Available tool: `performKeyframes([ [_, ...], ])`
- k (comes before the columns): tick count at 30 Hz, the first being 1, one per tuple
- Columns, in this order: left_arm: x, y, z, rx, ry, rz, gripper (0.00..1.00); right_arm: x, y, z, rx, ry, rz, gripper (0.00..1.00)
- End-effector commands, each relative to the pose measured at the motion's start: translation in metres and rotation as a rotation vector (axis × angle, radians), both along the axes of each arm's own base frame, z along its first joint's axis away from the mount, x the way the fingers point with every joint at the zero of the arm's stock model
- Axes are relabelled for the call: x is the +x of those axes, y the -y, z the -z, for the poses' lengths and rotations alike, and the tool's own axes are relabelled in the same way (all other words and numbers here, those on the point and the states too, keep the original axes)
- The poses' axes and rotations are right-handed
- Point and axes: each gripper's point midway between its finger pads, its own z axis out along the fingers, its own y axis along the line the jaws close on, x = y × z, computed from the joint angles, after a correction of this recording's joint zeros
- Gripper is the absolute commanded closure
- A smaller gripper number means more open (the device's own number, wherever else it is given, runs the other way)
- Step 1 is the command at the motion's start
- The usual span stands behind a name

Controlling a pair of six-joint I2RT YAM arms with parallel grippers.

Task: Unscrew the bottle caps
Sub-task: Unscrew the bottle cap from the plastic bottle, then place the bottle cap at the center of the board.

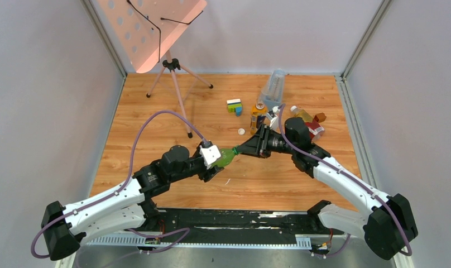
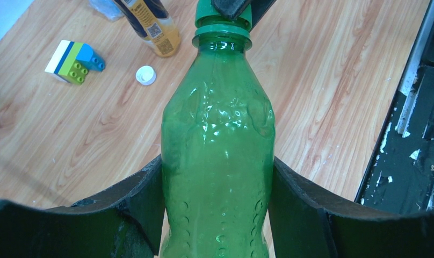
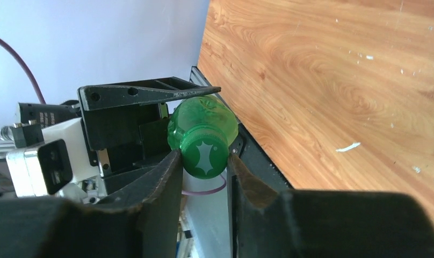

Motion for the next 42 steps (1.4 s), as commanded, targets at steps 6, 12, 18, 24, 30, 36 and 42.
performKeyframes([
  [6,-0.002,0.006,-0.037,-0.134,0.050,0.006,1.00,-0.006,-0.003,-0.040,0.046,0.403,-0.139,1.00],
  [12,-0.025,0.011,-0.038,-0.233,-0.114,0.154,1.00,-0.033,0.010,-0.053,0.056,0.936,-0.292,1.00],
  [18,-0.037,0.013,-0.048,-0.291,-0.211,0.288,1.00,-0.051,0.023,-0.062,0.037,1.349,-0.333,1.00],
  [24,-0.059,0.020,-0.054,-0.296,-0.288,0.439,1.00,-0.057,0.028,-0.060,-0.007,1.511,-0.398,1.00],
  [30,-0.072,0.020,-0.063,-0.311,-0.307,0.526,1.00,-0.061,0.032,-0.068,0.001,1.569,-0.362,0.99],
  [36,-0.056,0.010,-0.061,-0.296,-0.239,0.395,1.00,-0.057,0.034,-0.067,-0.007,1.440,-0.303,1.00],
  [42,-0.017,-0.008,-0.057,-0.304,-0.140,0.124,1.00,0.001,0.043,-0.046,-0.130,1.132,0.012,1.00],
])
